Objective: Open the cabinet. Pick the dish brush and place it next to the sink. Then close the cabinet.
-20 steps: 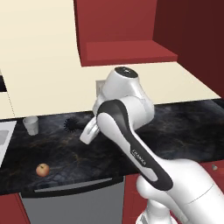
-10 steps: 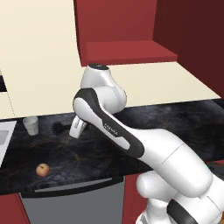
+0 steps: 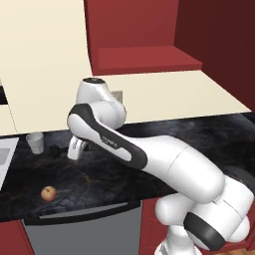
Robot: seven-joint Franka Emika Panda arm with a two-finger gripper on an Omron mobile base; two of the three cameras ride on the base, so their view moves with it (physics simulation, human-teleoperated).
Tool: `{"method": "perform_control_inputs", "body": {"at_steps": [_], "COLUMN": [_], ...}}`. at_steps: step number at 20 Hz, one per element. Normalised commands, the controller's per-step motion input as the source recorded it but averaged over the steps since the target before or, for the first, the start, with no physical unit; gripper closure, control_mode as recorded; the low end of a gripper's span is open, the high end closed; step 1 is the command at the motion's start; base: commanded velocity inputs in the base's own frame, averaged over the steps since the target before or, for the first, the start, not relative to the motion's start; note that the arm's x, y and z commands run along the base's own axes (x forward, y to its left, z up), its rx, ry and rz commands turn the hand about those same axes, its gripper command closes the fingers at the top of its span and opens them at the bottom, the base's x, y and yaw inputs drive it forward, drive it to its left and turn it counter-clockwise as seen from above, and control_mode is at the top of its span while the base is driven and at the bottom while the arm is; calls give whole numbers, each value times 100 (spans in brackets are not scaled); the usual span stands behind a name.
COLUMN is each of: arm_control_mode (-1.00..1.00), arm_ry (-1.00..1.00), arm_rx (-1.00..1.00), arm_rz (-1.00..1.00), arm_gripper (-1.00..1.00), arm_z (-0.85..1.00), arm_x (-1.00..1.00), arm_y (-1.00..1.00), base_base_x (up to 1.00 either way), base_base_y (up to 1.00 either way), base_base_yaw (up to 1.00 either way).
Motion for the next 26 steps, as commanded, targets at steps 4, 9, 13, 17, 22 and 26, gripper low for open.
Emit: {"method": "perform_control_inputs", "body": {"at_steps": [4,9,13,17,22,26], "arm_control_mode": [-100,-100,-100,-100,-100,-100], "arm_ry": [-13,-26,-14,18,33,13], "arm_rx": [0,0,0,0,0,0], "arm_rz": [7,7,7,10,10,7], "arm_gripper": [100,100,100,100,100,100], "arm_z": [-66,-66,-14,0,-11,-13], "arm_x": [29,36,22,41,48,34], "arm_y": [1,0,11,13,18,29], "base_base_x": [0,0,0,0,0,0], "base_base_y": [0,0,0,0,0,0], "base_base_yaw": [0,0,0,0,0,0]}}
